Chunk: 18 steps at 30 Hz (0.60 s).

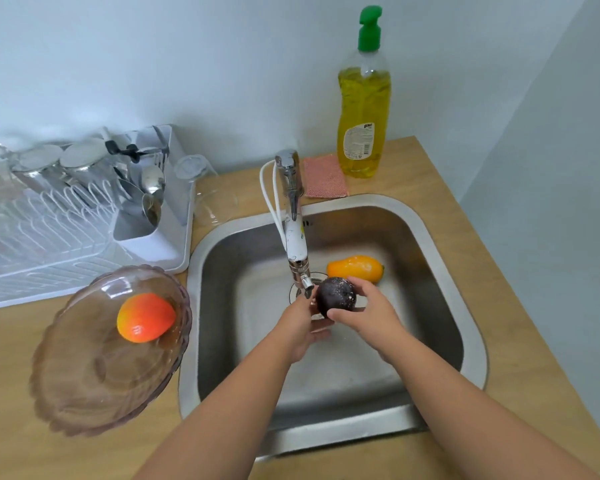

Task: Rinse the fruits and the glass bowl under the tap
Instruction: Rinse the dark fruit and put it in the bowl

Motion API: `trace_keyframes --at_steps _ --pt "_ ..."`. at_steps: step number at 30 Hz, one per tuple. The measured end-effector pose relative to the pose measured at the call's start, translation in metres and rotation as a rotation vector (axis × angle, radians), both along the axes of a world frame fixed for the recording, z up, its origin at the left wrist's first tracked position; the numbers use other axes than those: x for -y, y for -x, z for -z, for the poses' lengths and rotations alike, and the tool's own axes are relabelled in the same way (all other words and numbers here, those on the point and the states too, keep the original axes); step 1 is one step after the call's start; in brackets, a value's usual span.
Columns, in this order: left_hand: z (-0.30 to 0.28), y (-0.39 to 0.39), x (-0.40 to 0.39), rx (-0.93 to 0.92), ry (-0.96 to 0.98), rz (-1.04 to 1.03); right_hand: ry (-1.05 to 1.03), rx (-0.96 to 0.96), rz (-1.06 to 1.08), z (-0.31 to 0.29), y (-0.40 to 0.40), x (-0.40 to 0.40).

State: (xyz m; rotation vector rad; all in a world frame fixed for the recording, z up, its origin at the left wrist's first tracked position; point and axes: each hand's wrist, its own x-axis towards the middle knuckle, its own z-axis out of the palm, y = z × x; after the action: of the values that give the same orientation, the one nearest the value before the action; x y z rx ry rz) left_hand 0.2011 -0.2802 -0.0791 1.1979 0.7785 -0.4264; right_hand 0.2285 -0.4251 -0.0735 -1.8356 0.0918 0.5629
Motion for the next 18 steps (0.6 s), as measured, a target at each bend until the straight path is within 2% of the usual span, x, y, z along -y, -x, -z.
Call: trace_keyframes --at_steps 8,15,18 --pt "-0.017 0.018 -0.014 0.033 0.005 -0.199 -0.078 0.056 -0.167 -0.008 0.003 -0.033" --pt "-0.02 0.028 -0.02 0.034 0.033 -0.266 -0.067 0.073 -0.256 0.0 0.009 -0.042" --pt "-0.021 0.028 -0.02 0.047 0.057 -0.294 -0.169 0.05 -0.267 0.001 0.009 -0.041"
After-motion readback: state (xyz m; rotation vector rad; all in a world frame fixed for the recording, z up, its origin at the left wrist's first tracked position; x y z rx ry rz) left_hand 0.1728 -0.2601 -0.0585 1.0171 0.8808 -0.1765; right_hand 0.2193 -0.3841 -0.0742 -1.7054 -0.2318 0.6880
